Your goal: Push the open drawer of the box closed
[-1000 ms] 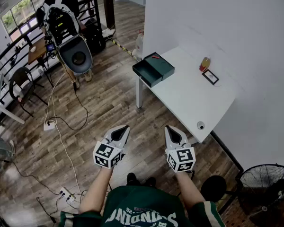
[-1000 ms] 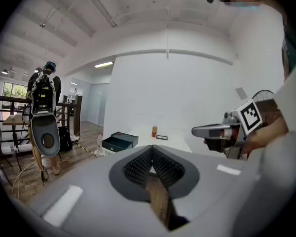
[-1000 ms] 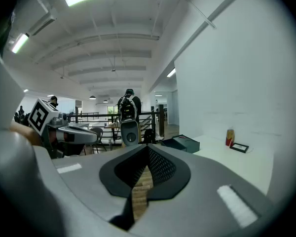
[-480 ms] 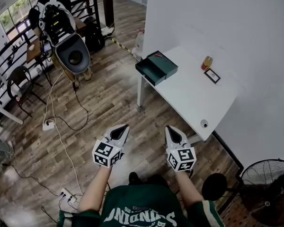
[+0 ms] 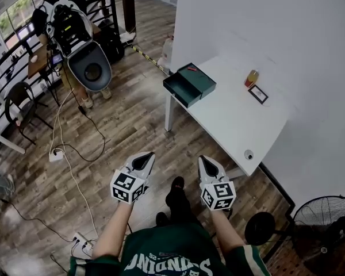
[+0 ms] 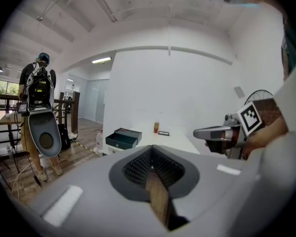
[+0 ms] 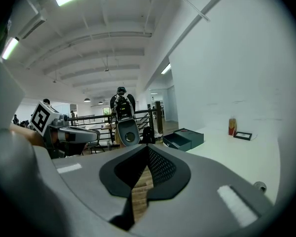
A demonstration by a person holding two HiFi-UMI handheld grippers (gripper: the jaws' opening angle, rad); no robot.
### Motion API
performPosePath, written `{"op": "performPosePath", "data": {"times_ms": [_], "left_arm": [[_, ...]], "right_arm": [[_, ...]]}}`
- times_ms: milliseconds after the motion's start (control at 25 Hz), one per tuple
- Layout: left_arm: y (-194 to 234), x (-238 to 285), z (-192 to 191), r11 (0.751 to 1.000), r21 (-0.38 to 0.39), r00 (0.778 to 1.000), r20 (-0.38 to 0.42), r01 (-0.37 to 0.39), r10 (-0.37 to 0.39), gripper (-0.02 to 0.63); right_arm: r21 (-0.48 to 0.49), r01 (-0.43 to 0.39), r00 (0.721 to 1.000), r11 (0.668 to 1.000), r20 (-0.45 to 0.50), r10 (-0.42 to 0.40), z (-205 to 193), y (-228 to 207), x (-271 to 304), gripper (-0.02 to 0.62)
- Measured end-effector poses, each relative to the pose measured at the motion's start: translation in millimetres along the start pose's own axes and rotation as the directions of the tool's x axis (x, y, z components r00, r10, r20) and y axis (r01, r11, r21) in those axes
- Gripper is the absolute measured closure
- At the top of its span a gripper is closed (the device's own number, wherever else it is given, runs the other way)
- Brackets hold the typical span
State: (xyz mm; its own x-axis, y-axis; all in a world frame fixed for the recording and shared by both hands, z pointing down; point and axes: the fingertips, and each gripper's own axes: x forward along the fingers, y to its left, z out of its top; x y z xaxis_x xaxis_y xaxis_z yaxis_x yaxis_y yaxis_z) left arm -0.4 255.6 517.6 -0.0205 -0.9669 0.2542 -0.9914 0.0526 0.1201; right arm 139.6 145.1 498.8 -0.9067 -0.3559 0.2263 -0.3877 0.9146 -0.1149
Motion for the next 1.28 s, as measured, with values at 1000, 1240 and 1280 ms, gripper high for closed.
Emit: {"op": "performPosePath", "data": {"times_ms": [1000,1240,1280], "left_arm": [[123.5,257.5,60.6,0.999,-0.003,0.996,-0.07,0.048,-0.048,0.554],[143.1,300.7,57.7,0.997,-0.01,0.993,-0.095,0.074,-0.074,0.554],[146.5,306.0,56.3,0.997,-0.005,0.991,-0.102,0.081,-0.081,0.554]], "right_arm": [[0.073,0.021,1.0,0.997,-0.023,-0.019,57.3,-176.8,227.3,0.595],[0.074,0.04,0.998,0.996,-0.051,-0.036,53.4,-204.0,250.2,0.595],[0.074,0.045,0.998,0.996,-0.055,-0.041,53.1,-206.4,253.4,0.595]]}}
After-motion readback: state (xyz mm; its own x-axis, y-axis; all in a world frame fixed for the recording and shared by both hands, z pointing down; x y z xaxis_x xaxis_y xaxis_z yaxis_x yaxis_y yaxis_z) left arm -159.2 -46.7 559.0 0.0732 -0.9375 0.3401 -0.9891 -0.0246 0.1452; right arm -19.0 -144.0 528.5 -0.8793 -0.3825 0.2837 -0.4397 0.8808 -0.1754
